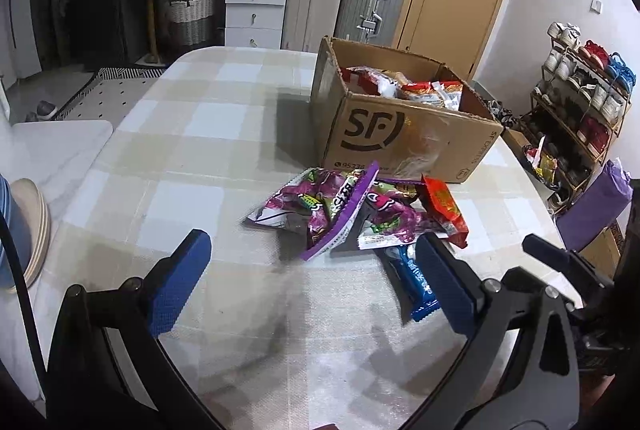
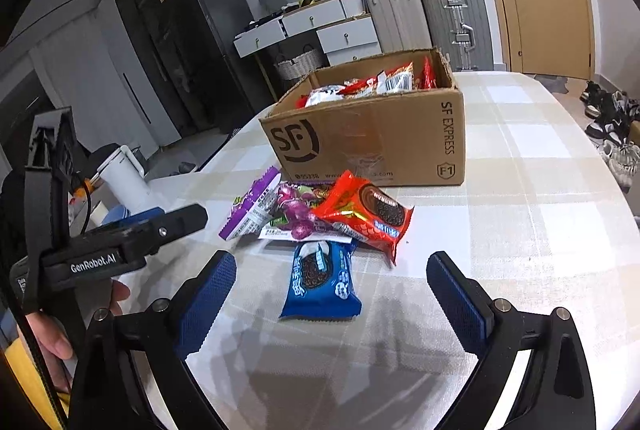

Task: Organize snacks
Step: 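Grasp the purple candy bags with left tool while right tool approaches the Oreo pack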

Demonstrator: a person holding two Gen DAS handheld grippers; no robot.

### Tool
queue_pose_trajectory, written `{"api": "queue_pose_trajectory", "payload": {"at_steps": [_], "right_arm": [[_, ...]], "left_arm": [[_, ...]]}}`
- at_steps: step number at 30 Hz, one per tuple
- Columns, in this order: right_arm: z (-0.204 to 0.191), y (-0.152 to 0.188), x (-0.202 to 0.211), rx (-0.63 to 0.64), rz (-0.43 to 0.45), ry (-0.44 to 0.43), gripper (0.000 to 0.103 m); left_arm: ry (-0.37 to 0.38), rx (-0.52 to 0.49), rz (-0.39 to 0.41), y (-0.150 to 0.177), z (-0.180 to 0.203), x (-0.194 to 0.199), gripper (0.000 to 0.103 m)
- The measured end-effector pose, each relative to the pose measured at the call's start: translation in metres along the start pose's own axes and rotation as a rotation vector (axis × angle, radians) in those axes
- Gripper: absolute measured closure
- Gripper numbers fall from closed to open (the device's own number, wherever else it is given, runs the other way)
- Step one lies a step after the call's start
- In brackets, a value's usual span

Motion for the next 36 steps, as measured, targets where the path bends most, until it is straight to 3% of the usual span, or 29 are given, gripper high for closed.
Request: {"api": "queue_pose_trajectory", "payload": {"at_steps": [7, 11, 17, 21, 27, 31, 32, 36], "right_arm": [[-0.003, -0.002, -0.009, 0.012, -0.016, 0.004, 0.005], [-0.004, -0.002, -0.012, 0.010, -0.025, -0.002, 0.005], [-0.003, 0.000, -0.012, 0.013, -0.031, -0.011, 0.005], [0.002, 0.001, -0.013, -0.002, -0.040, -0.021, 0.005], [0.009, 0.002, -0.012, -0.033, -0.054, -0.035, 0.005], [0.012, 0.003, -0.011, -0.036, -0.054, -0.039, 0.005], [0.012, 0.003, -0.011, -0.040, -0.056, -0.040, 0.005], [0.013, 0.003, -0.011, -0.050, -0.060, -0.043, 0.005]], "left_arm": [[-0.009, 0.040, -0.015, -0.007, -0.017, -0.010, 0.001], [0.017, 0.106, -0.032, -0.017, -0.033, -0.024, 0.001], [0.112, 0.151, -0.097, -0.026, -0.039, -0.055, 0.001], [0.092, 0.167, -0.110, -0.032, -0.040, -0.071, 0.001], [0.149, 0.346, -0.179, -0.030, -0.058, -0.107, 0.001], [0.128, 0.345, -0.191, -0.027, -0.056, -0.115, 0.009], [0.124, 0.340, -0.182, -0.028, -0.056, -0.115, 0.016], [0.114, 0.334, -0.185, -0.025, -0.057, -0.113, 0.031]]}}
Point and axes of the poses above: each gripper's, at about its wrist camera, not at the fingertips, and x roughly against the way its jaws point, z to its right, y to its underside, the point moved 5 cm from there along -x, roughly the way its jaws point, and after that the axes turned 11 degrees about y, right-handed, at the moved point
